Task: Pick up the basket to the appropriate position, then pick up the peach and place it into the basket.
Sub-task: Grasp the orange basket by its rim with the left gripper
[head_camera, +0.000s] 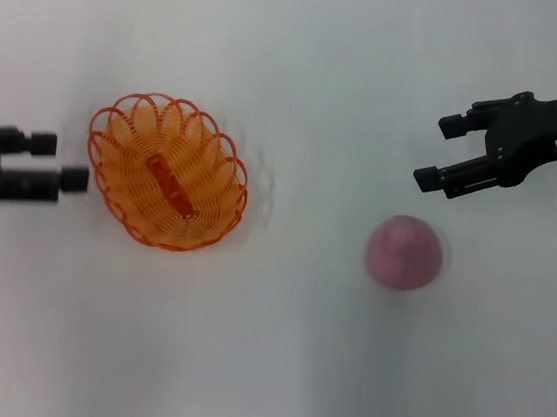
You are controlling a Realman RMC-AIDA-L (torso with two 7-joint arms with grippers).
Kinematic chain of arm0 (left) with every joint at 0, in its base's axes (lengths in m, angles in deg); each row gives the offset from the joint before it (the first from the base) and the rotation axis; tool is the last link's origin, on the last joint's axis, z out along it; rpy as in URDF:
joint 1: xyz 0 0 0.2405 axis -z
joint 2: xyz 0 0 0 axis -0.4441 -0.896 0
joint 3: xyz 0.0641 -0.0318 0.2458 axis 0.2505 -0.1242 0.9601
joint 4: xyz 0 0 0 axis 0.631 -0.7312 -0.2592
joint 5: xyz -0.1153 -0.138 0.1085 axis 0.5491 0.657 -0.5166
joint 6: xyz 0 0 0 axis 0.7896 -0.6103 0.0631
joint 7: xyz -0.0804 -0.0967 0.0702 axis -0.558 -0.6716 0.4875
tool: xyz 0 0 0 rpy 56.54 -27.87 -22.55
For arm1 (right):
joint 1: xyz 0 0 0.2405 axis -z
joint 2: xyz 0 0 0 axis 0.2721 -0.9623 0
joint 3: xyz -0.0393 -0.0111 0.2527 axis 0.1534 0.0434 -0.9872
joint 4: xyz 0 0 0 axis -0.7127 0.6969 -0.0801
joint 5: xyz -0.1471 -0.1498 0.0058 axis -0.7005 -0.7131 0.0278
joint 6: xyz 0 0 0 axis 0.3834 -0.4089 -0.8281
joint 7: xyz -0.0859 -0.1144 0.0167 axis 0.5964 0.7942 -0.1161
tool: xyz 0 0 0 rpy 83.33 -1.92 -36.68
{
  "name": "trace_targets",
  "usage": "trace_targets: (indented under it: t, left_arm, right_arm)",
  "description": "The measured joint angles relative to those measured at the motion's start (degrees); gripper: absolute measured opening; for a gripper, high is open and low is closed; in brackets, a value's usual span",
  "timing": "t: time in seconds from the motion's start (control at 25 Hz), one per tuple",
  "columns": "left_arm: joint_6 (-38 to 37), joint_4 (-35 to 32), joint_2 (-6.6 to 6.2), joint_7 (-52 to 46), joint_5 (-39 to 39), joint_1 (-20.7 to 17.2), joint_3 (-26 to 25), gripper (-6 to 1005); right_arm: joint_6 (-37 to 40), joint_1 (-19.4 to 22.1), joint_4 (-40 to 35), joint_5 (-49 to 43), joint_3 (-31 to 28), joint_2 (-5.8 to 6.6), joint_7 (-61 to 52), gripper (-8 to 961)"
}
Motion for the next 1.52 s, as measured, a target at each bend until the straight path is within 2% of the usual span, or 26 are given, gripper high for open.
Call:
trace_targets:
  t: [0.12, 0.32, 0.52, 0.64, 0.76, 0.88, 1.0, 1.16, 1.28, 1.52]
  left_arm:
    - [0.60, -4.51, -0.72, -7.43, -0.22, 2.87, 1.73, 851]
    - [3.99, -8.35, -3.62, -18.43, -2.23, 9.10, 8.89, 850]
    - [10.55, -8.68, -4.90, -25.14, -11.17, 17.36, 16.99, 849]
    - [14.01, -8.36, -4.80, -28.77, -17.71, 21.65, 23.32, 848]
    - [16.45, -6.84, -4.04, -31.66, -24.69, 25.19, 29.27, 848]
    - [19.84, -0.91, -3.29, -33.86, -30.94, 28.81, 33.97, 847]
    - [22.21, 5.98, -3.34, -34.63, -31.85, 31.13, 36.43, 847]
    - [26.64, 13.60, -3.35, -35.17, -32.05, 32.28, 38.40, 846]
    - [29.92, 17.54, -2.79, -35.26, -32.09, 32.35, 39.48, 844]
    - [34.36, 21.61, -2.15, -35.28, -32.15, 32.08, 40.73, 823]
  right_arm:
    - [0.05, -0.08, -0.17, -0.01, 0.00, 0.08, -0.01, 941]
    - [0.14, -0.31, -0.44, -0.05, 0.00, 0.10, 0.05, 941]
    - [0.14, -0.54, -0.51, -0.07, 0.00, 0.11, 0.38, 941]
    - [0.13, -0.61, -0.51, -0.07, 0.01, 0.06, 0.49, 941]
    - [0.10, -0.63, -0.51, 0.01, 0.00, -0.01, 0.66, 940]
    - [-0.01, -0.65, -0.51, 0.02, 0.00, -0.08, 0.80, 940]
    - [-0.22, -0.71, -0.45, 0.03, 0.00, -0.13, 0.86, 940]
    - [-0.37, -0.72, -0.34, 0.04, 0.01, -0.34, 0.91, 940]
    - [-0.59, -0.72, -0.31, 0.04, 0.01, -0.46, 0.98, 941]
    - [-0.62, -0.76, -0.41, 0.04, 0.01, -0.65, 1.27, 940]
